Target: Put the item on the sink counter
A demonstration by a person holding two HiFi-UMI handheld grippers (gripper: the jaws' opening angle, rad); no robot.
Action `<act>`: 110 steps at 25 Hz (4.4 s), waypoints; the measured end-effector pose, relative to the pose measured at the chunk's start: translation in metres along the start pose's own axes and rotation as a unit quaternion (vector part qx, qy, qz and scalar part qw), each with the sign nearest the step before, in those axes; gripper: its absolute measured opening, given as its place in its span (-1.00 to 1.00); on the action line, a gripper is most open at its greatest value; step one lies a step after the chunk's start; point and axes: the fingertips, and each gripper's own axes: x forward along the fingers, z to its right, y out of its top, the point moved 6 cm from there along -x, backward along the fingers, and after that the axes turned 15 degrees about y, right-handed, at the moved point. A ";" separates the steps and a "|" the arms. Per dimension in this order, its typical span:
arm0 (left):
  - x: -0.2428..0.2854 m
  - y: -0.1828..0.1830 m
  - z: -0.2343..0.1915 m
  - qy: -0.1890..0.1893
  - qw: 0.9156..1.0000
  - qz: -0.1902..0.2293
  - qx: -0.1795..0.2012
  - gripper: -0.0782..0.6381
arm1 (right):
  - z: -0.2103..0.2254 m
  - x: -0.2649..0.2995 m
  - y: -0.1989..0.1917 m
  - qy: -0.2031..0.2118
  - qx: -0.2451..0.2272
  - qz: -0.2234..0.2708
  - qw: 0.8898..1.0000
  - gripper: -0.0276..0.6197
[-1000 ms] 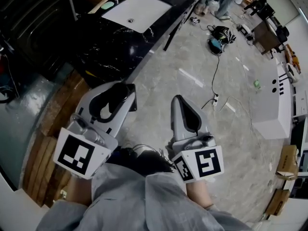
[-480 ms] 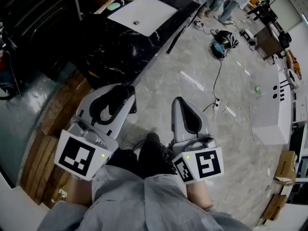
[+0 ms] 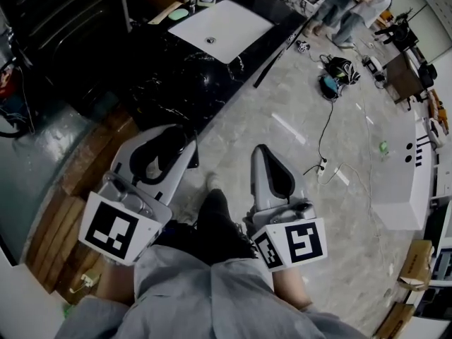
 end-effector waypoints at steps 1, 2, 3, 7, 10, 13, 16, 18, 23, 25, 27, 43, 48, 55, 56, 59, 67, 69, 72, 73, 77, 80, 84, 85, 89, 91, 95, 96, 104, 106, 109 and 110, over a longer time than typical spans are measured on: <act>0.004 0.000 -0.001 0.004 1.000 0.000 0.000 -0.52 | 0.004 0.004 0.000 0.004 0.000 0.000 1.000 -0.92; 0.008 0.000 -0.003 0.009 1.000 -0.001 0.000 -0.52 | 0.008 0.009 0.000 0.009 0.000 0.000 1.000 -0.92; 0.012 0.001 -0.005 0.015 1.000 0.000 -0.001 -0.52 | 0.012 0.013 0.000 0.015 0.000 0.000 1.000 -0.92; 0.031 0.006 -0.011 0.038 0.999 0.000 -0.004 -0.52 | 0.032 0.032 0.003 0.039 0.003 -0.002 0.999 -0.92; 0.047 0.009 -0.015 0.059 0.998 -0.003 -0.007 -0.52 | 0.051 0.049 0.007 0.061 0.004 -0.004 0.998 -0.92; 0.067 0.009 -0.020 0.083 0.997 -0.007 -0.010 -0.51 | 0.073 0.068 0.007 0.085 0.004 -0.008 0.996 -0.92; 0.088 0.009 -0.025 0.104 0.994 -0.010 -0.013 -0.52 | 0.094 0.089 0.007 0.109 0.001 -0.011 0.994 -0.92; 0.101 0.010 -0.028 0.118 0.993 -0.011 -0.012 -0.52 | 0.107 0.101 0.008 0.125 -0.001 -0.012 0.992 -0.92; 0.135 0.013 -0.031 0.149 0.989 -0.014 -0.011 -0.52 | 0.137 0.124 0.013 0.155 -0.003 -0.016 0.988 -0.92; 0.150 0.014 -0.031 0.160 0.987 -0.015 -0.009 -0.52 | 0.149 0.131 0.015 0.163 -0.003 -0.017 0.986 -0.92; 0.165 0.013 -0.031 0.171 0.985 -0.019 -0.006 -0.51 | 0.160 0.137 0.016 0.171 -0.003 -0.018 0.985 -0.92; 0.260 -0.010 -0.043 0.219 0.975 -0.031 -0.020 -0.52 | 0.217 0.177 0.011 0.212 0.001 -0.025 0.977 -0.92; 0.285 -0.023 -0.050 0.225 0.974 -0.032 -0.011 -0.52 | 0.227 0.186 0.011 0.219 0.000 -0.029 0.975 -0.92; 0.321 -0.045 -0.053 0.247 0.967 -0.057 -0.032 -0.51 | 0.239 0.198 0.010 0.222 0.000 -0.035 0.974 -0.92; 0.326 -0.048 -0.053 0.253 0.965 -0.061 -0.037 -0.51 | 0.240 0.199 0.009 0.223 0.000 -0.036 0.974 -0.92; 0.338 -0.060 -0.055 0.268 0.959 -0.071 -0.048 -0.51 | 0.245 0.203 0.007 0.223 0.001 -0.039 0.974 -0.92; 0.364 -0.089 -0.058 0.290 0.952 -0.089 -0.046 -0.51 | 0.254 0.213 0.001 0.223 0.003 -0.050 0.974 -0.92; 0.367 -0.096 -0.059 0.291 0.951 -0.089 -0.042 -0.51 | 0.255 0.214 0.000 0.223 0.003 -0.052 0.973 -0.92; 0.371 -0.100 -0.059 0.296 0.951 -0.083 -0.034 -0.51 | 0.256 0.216 -0.002 0.223 0.002 -0.057 0.973 -0.92; 0.373 -0.100 -0.060 0.299 0.951 -0.079 -0.031 -0.51 | 0.257 0.217 -0.002 0.224 0.002 -0.058 0.973 -0.92; 0.377 -0.102 -0.058 0.304 0.950 -0.063 -0.017 -0.51 | 0.256 0.219 -0.003 0.226 0.001 -0.063 0.972 -0.92; 0.375 -0.103 -0.059 0.303 0.951 -0.055 -0.013 -0.51 | 0.255 0.221 -0.004 0.229 0.001 -0.062 0.971 -0.92; 0.374 -0.106 -0.059 0.290 0.956 -0.054 -0.011 -0.51 | 0.255 0.223 -0.005 0.232 0.002 -0.063 0.971 -0.92; 0.374 -0.106 -0.059 0.285 0.957 -0.054 -0.009 -0.51 | 0.254 0.223 -0.006 0.233 0.003 -0.063 0.971 -0.92; 0.374 -0.106 -0.059 0.263 0.963 -0.054 -0.004 -0.49 | 0.251 0.224 -0.005 0.236 0.003 -0.063 0.970 -0.92; 0.374 -0.106 -0.057 0.249 0.967 -0.053 -0.002 -0.41 | 0.249 0.224 -0.005 0.237 0.004 -0.064 0.969 -0.92; 0.374 -0.106 -0.054 0.229 0.972 -0.051 0.002 -0.27 | 0.246 0.223 -0.005 0.239 0.004 -0.064 0.969 -0.92; 0.374 -0.106 -0.054 0.226 0.973 -0.051 0.002 -0.26 | 0.245 0.223 -0.005 0.239 0.004 -0.064 0.969 -0.92; 0.372 -0.107 -0.051 0.205 0.977 -0.053 0.009 -0.10 | 0.239 0.221 -0.007 0.238 0.004 -0.065 0.969 -0.92; 0.370 -0.107 -0.051 0.203 0.978 -0.053 0.009 -0.08 | 0.238 0.221 -0.007 0.238 0.004 -0.065 0.969 -0.92; 0.367 -0.107 -0.051 0.200 0.978 -0.054 0.010 -0.08 | 0.236 0.220 -0.006 0.238 0.004 -0.065 0.969 -0.92; 0.367 -0.107 -0.051 0.198 0.979 -0.055 0.011 -0.08 | 0.235 0.219 -0.006 0.238 0.004 -0.064 0.969 -0.92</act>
